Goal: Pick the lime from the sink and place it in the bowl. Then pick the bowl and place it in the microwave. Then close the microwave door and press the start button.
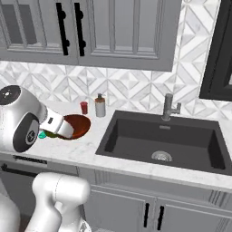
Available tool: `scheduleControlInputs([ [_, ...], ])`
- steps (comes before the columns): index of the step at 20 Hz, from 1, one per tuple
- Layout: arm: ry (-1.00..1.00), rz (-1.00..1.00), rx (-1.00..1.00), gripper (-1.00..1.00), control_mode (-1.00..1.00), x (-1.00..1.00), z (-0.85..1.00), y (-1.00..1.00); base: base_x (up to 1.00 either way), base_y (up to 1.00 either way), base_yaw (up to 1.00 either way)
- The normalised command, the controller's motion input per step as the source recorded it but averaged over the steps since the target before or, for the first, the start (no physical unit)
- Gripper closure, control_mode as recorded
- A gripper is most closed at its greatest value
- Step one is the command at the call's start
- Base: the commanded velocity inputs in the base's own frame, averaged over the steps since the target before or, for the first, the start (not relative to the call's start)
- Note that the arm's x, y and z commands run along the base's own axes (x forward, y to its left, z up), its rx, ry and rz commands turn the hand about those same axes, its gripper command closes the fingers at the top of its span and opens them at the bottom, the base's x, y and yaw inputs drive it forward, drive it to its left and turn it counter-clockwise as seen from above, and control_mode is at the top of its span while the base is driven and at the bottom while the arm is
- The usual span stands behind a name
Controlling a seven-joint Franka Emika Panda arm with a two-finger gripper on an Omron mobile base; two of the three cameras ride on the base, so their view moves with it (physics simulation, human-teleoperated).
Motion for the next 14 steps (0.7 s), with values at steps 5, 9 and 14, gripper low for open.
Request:
scheduleControlInputs([
  [5, 0.00, 0.00, 0.00, 1.00, 1.00, 0.00, 0.00, 0.00, 0.41, 0.66, 0.05],
  [9, 0.00, 0.00, 0.00, 1.00, 1.00, 0.00, 0.00, 0.00, 0.86, 0.32, 0.01],
  [14, 0.03, 0.00, 0.00, 1.00, -1.00, 0.22, 0.00, 0.00, 0.40, 0.00, 0.00],
])
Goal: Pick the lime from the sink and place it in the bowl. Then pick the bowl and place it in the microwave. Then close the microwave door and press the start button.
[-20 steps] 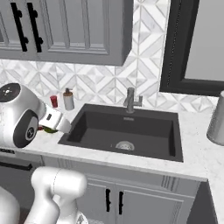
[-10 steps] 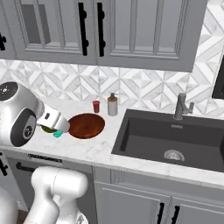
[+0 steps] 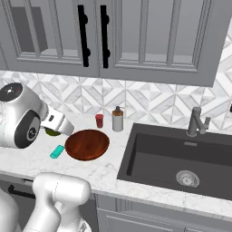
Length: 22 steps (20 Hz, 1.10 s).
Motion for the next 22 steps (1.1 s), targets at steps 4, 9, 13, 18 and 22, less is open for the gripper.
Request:
scheduleControlInputs([
  [4, 0.07, 0.00, 0.04, 1.00, -1.00, 0.72, -0.27, 0.00, 0.00, 0.00, 0.00],
  [9, 0.11, 0.01, 0.01, 1.00, -1.00, 0.84, -0.49, -0.03, 0.00, 0.00, 0.00],
  [13, 0.12, 0.03, 0.00, 1.00, -1.00, 0.74, -0.56, -0.04, 0.00, 0.00, 0.00],
  [18, 0.11, 0.04, 0.00, 1.00, -1.00, 0.59, -0.46, -0.03, 0.00, 0.00, 0.00],
  [22, 0.05, 0.06, 0.00, 1.00, -1.00, 0.32, -0.49, -0.02, 0.00, 0.00, 0.00],
])
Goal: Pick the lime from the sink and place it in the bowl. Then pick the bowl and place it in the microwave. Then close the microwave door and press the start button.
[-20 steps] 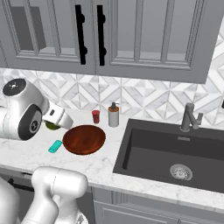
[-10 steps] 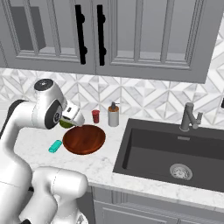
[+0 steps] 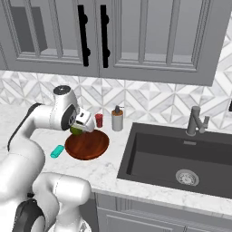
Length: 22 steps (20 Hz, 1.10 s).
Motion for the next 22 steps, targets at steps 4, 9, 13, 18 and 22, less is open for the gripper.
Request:
scheduleControlInputs([
  [4, 0.04, 0.04, 0.00, 1.00, -1.00, 0.18, -0.50, 0.00, 0.00, 0.00, 0.00],
  [9, 0.01, 0.04, 0.00, 1.00, -1.00, 0.19, -0.56, -0.04, 0.00, 0.00, 0.00],
  [13, 0.02, 0.03, 0.00, 1.00, -1.00, 0.23, -0.47, -0.07, 0.00, 0.00, 0.00],
  [18, 0.07, 0.02, 0.00, 1.00, -1.00, 0.16, -0.33, -0.04, 0.00, 0.00, 0.00],
  [22, 0.07, 0.00, 0.00, 1.00, -1.00, 0.23, -0.35, 0.00, 0.00, 0.00, 0.00],
])
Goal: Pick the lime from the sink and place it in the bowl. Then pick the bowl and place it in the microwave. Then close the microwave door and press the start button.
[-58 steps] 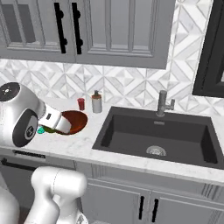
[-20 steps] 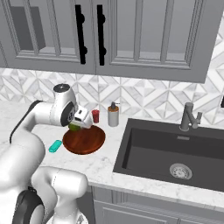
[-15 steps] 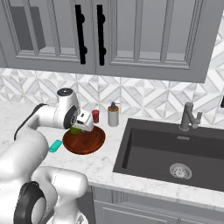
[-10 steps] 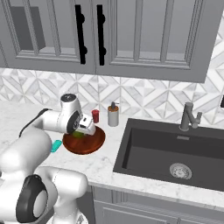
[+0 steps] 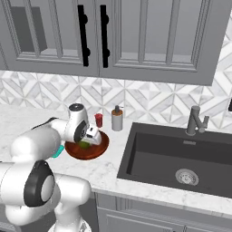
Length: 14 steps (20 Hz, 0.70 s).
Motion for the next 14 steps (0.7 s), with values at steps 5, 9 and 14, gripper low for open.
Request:
scheduleControlInputs([
  [5, 0.05, 0.00, 0.00, 1.00, -1.00, 0.26, -0.30, 0.00, 0.00, 0.00, 0.00],
  [9, 0.01, 0.00, 0.00, -1.00, -1.00, 0.16, -0.18, 0.00, 0.00, 0.00, 0.00],
  [14, 0.00, 0.00, 0.00, -1.00, -1.00, 0.03, -0.08, 0.00, 0.00, 0.00, 0.00],
])
